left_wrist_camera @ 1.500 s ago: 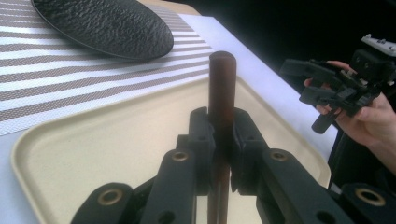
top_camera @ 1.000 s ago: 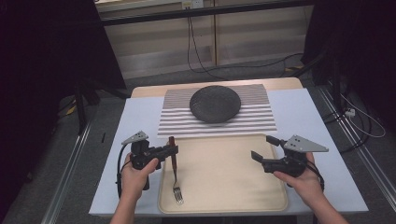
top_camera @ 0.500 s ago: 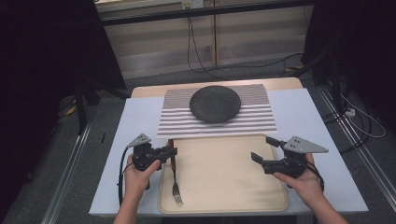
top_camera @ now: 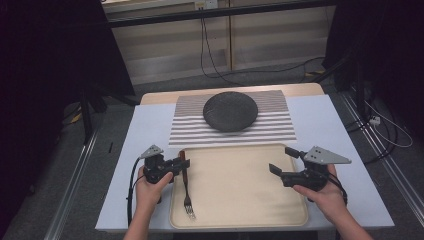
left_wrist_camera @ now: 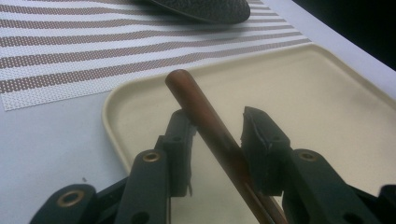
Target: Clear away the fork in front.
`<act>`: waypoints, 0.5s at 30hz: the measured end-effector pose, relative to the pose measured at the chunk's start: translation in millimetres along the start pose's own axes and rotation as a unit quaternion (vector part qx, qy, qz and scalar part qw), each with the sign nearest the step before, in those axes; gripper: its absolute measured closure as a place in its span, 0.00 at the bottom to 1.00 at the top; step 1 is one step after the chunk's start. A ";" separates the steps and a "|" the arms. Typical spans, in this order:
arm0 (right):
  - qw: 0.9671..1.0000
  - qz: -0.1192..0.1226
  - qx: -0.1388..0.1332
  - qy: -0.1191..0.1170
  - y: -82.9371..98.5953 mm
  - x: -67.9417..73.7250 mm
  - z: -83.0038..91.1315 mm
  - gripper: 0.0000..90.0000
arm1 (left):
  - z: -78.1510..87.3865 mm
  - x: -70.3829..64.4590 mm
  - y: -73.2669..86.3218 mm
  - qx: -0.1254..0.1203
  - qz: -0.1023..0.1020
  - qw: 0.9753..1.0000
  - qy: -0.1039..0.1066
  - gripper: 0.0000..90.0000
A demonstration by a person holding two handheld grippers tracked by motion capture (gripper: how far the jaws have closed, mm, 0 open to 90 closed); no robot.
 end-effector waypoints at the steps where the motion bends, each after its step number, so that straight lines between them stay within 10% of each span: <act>1: 1.000 0.000 0.000 -0.001 0.1 0.2 -0.1 0.18 | -1.1 1.3 1.3 0.004 0.002 1.000 -0.004 0.71; 15: 1.000 0.000 0.002 0.000 1.0 -0.3 -0.3 0.18 | -7.4 5.8 5.9 0.015 0.005 1.000 -0.017 0.68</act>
Point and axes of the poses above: each handheld gripper's, and its own axes: z roughly backward along the jaws, y roughly out of its underside, x roughly to its left, the point moved 5 cm from there along -z, roughly forward along the jaws, and after that the axes turned 10 degrees about y, right-handed, at the moved point
